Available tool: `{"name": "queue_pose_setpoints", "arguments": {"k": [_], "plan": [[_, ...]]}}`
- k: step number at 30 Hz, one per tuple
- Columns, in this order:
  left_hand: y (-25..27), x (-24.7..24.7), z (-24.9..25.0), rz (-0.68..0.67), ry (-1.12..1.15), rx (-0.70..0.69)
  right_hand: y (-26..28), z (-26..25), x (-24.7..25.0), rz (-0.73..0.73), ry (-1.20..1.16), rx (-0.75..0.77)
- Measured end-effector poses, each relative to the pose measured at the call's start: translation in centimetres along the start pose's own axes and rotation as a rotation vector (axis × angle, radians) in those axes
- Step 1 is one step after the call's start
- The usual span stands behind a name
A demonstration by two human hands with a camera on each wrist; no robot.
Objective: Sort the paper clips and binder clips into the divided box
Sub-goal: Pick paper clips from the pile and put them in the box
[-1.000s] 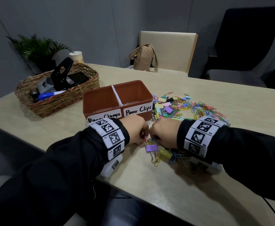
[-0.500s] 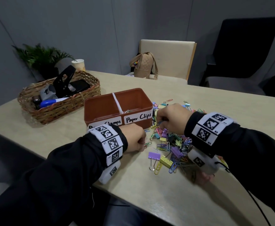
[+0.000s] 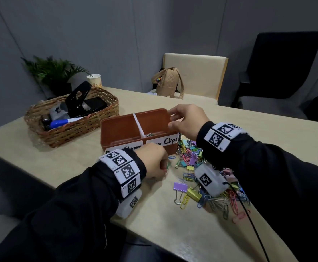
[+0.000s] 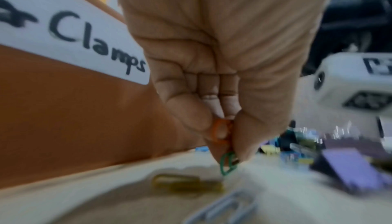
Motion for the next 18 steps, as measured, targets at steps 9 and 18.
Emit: {"name": "queue_pose_setpoints", "arguments": {"k": [9,18], "plan": [[1.1,5.8,-0.8,0.395,0.244,0.034,4.6,1.6,1.5,-0.324,0.431,0.108],[-0.9,6.4,-2.6,0.448,0.187,0.201,6.8,1.1,-1.2,-0.697,0.861,0.256]]}}
Point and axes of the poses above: each hand's wrist, its own y-axis away from the middle knuckle, its own x-axis out of the back of the hand, z = x × y, the point moved 1 cm from there along -y, towards the middle knuckle, and after that the axes turned 2 degrees about y, right-handed, at the moved point
